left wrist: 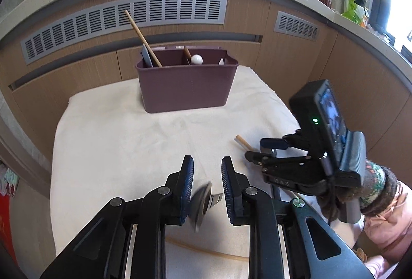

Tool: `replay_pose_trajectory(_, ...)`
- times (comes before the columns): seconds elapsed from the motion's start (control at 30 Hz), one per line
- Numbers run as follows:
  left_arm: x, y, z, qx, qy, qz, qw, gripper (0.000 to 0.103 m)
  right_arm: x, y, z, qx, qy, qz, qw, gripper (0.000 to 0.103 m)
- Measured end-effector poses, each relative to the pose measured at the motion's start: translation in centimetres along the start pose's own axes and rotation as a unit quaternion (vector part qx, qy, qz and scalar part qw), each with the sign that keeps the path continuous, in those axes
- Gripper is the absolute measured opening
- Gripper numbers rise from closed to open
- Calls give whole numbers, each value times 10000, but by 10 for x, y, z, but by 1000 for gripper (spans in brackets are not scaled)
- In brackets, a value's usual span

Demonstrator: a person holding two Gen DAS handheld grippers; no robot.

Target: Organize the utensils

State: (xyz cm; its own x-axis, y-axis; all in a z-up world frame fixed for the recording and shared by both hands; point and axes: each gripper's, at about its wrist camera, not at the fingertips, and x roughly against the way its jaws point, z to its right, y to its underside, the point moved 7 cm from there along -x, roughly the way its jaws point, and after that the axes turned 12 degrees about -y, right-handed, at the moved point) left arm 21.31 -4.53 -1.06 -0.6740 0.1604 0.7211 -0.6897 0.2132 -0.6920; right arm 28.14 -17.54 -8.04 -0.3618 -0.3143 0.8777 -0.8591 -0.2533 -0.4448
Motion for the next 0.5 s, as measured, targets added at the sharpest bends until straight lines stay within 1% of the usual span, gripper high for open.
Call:
replay_pose_trajectory(0.07, -2, 3, 0, -4, 14, -34, 10000, 23, -6, 3, -2, 37, -5, -82, 10000, 33)
replay_pose_trajectory(0.1, -2, 4, 1, -25, 12, -53, 10000, 23, -5, 4, -4, 94, 42, -46, 9999, 31)
replay_pose_trajectory(0.13, -2, 6, 0, -37, 16, -64, 10000, 22, -5, 5, -6, 160, 65, -58, 9998, 19)
replay_pose_trajectory(0.17, -1, 7, 0, -55, 25, -82, 9999, 18, -2, 8, -9, 228, 67, -83, 9997, 11)
replay_pose_trajectory(0.2, -1, 8, 0, -75, 36, -107, 9999, 17, 0, 8, -9, 228, 50, -79, 9997, 6)
replay_pose_trajectory(0.3, 1, 13, -6, -92, -21, -151, 9998, 17, 17, 10, -13, 171, -48, 73, 9998, 6)
replay_pose_trajectory(0.37, -2, 20, -9, -164, 40, -319, 9993, 17, 28, 11, -13, 103, -96, 167, 9998, 6)
replay_pose_trajectory(0.43, -7, 30, -7, -274, 71, -493, 9984, 17, 35, 11, -12, -11, -234, 197, 9995, 6)
replay_pose_trajectory(0.5, -15, 41, -1, -463, 151, -748, 9960, 18, 39, 11, -12, -92, -334, 226, 9991, 6)
